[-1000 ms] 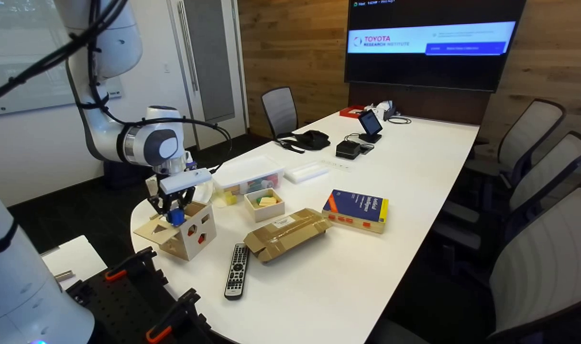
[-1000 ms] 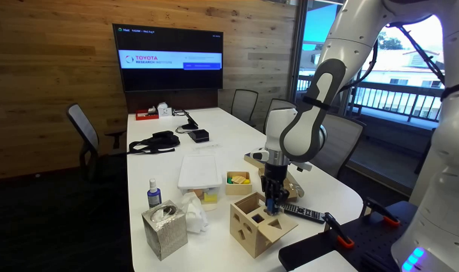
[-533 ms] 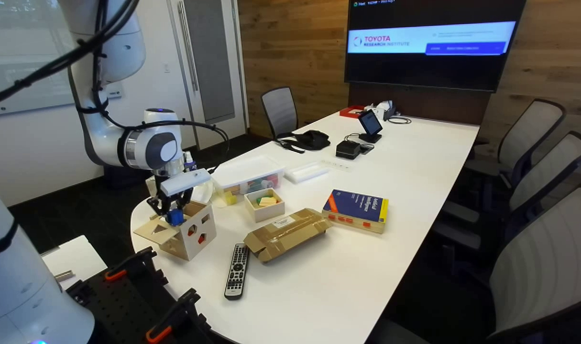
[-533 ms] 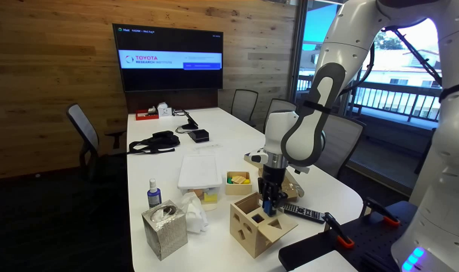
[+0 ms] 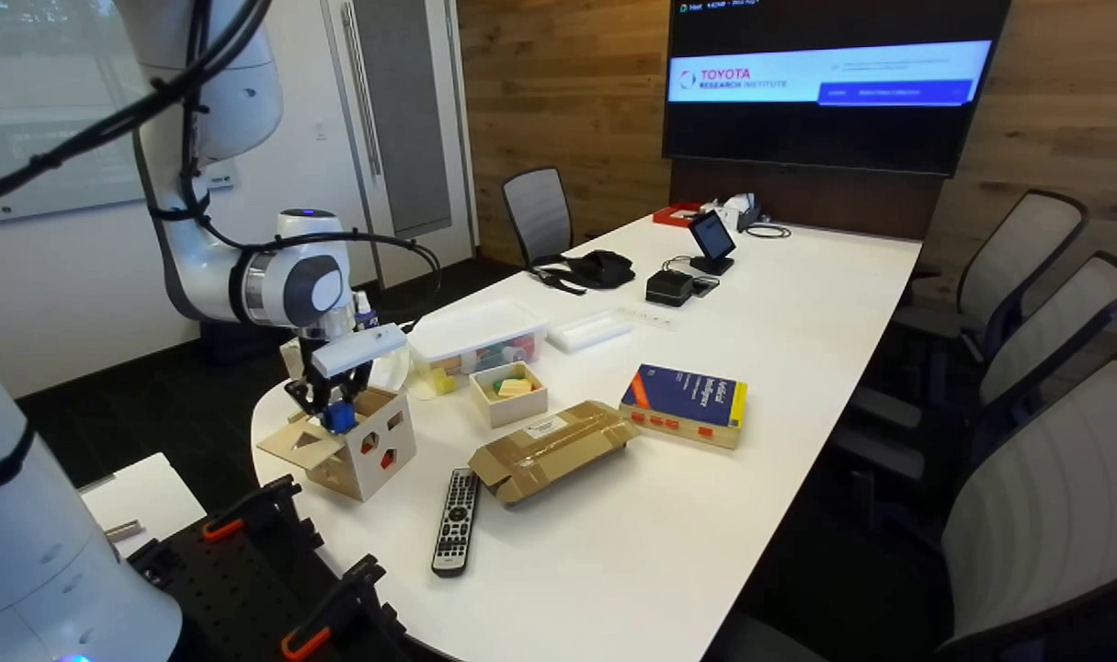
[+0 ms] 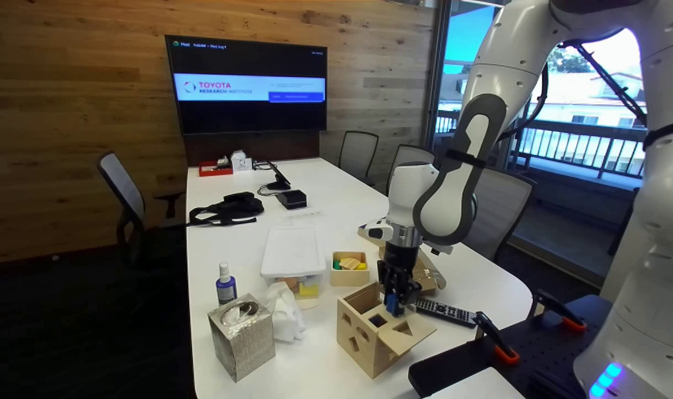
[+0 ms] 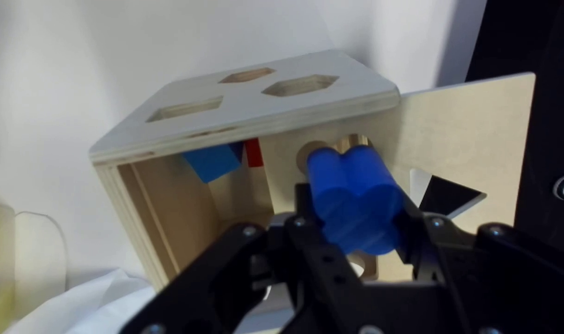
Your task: Remove the blue flowery block from the wooden box and put it inside the shape sorter through the flowery opening
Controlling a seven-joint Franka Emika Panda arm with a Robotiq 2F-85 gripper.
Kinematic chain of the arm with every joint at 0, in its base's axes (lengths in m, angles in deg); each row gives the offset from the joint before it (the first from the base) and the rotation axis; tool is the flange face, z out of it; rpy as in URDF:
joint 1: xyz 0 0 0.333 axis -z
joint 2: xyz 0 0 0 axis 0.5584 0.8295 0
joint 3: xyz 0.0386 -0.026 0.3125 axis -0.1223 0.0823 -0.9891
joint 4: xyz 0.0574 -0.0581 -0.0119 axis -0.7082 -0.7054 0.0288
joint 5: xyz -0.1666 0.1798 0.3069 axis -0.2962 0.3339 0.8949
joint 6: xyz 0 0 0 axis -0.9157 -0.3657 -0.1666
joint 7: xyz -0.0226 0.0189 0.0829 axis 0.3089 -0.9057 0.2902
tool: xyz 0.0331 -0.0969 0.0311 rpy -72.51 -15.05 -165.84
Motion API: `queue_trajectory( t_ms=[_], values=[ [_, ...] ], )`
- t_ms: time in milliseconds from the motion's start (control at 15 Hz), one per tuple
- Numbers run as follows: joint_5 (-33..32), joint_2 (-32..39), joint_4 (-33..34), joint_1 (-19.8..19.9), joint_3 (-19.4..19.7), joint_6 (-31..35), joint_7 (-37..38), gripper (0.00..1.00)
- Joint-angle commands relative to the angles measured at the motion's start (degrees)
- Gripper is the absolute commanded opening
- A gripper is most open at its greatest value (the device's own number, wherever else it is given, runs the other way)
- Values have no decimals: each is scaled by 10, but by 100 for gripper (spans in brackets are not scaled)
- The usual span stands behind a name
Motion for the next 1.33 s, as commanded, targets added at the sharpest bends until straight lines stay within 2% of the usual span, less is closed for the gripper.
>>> queue_trajectory(
  t_ms=[0, 933, 1000, 1267],
  values=[
    [-15, 6, 5, -7, 13, 11, 0, 16],
    [-45, 24, 23, -8, 24, 2, -8, 16],
    [-45, 25, 23, -6, 21, 5, -10, 60],
    [-41, 24, 18, 5, 10, 8, -18, 88]
  ],
)
